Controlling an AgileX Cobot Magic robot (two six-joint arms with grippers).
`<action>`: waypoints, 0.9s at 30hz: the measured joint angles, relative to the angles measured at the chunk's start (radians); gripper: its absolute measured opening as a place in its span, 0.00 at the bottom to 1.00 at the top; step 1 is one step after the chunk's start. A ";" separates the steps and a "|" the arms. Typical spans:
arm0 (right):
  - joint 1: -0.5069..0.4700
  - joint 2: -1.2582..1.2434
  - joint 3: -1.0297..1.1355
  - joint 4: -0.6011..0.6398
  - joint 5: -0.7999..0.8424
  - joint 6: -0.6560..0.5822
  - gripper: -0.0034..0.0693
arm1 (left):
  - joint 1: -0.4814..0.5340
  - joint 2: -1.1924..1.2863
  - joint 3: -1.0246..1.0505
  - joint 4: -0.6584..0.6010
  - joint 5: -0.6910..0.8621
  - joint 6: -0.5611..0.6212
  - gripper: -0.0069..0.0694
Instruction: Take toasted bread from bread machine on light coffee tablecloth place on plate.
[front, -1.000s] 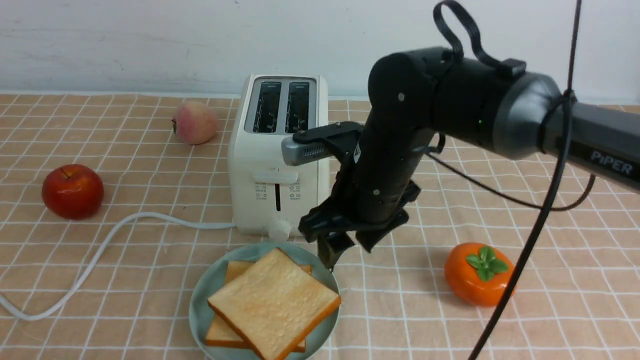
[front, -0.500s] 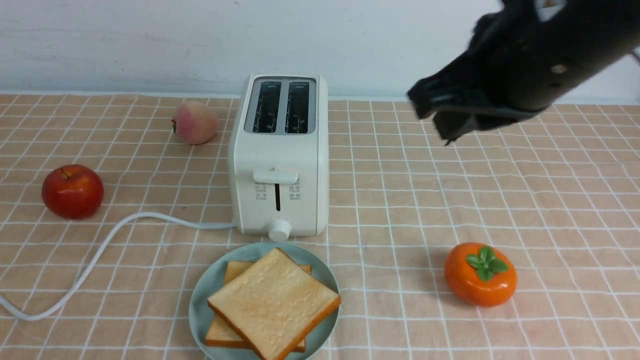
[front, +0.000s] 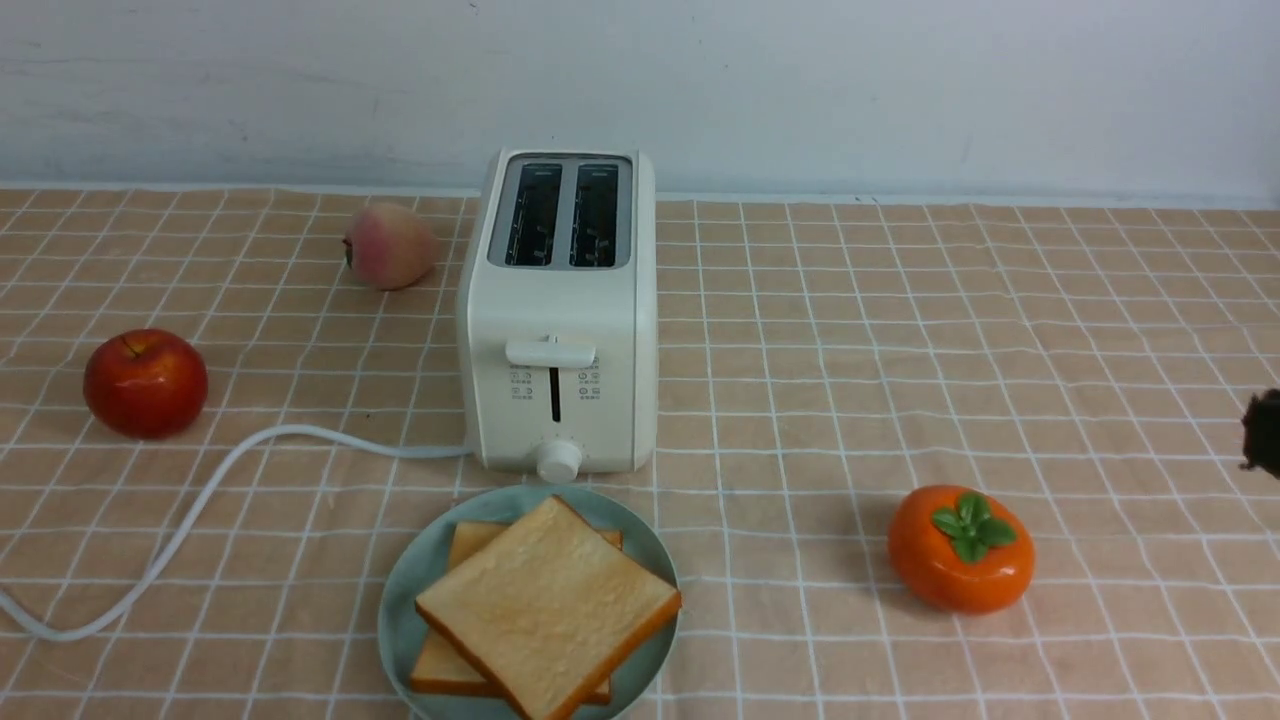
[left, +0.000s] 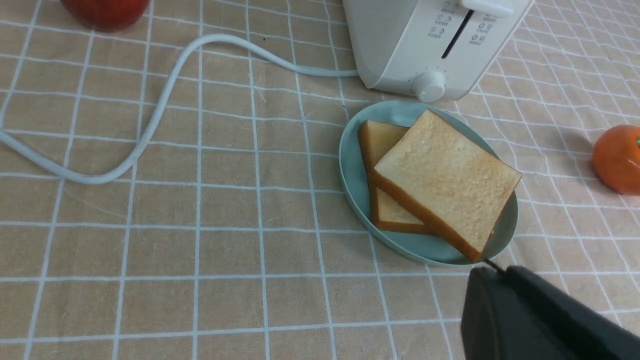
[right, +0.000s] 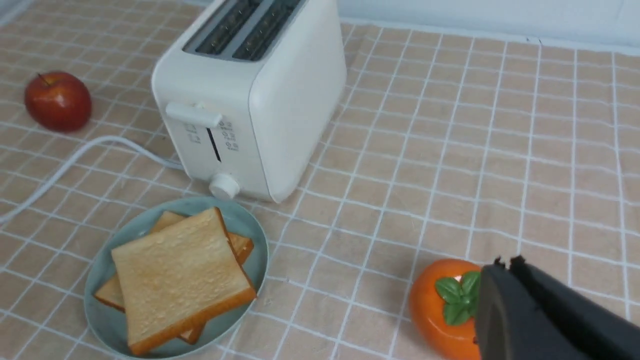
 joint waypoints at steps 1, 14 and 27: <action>0.000 -0.085 0.093 -0.047 -0.101 0.021 0.03 | 0.000 0.000 0.000 0.000 0.000 0.000 0.07; 0.000 -0.372 0.350 -0.184 -0.348 0.147 0.05 | 0.000 0.000 0.000 0.000 -0.032 0.000 0.07; 0.000 -0.373 0.350 -0.191 -0.349 0.150 0.06 | 0.000 0.000 0.000 -0.092 -0.215 0.000 0.07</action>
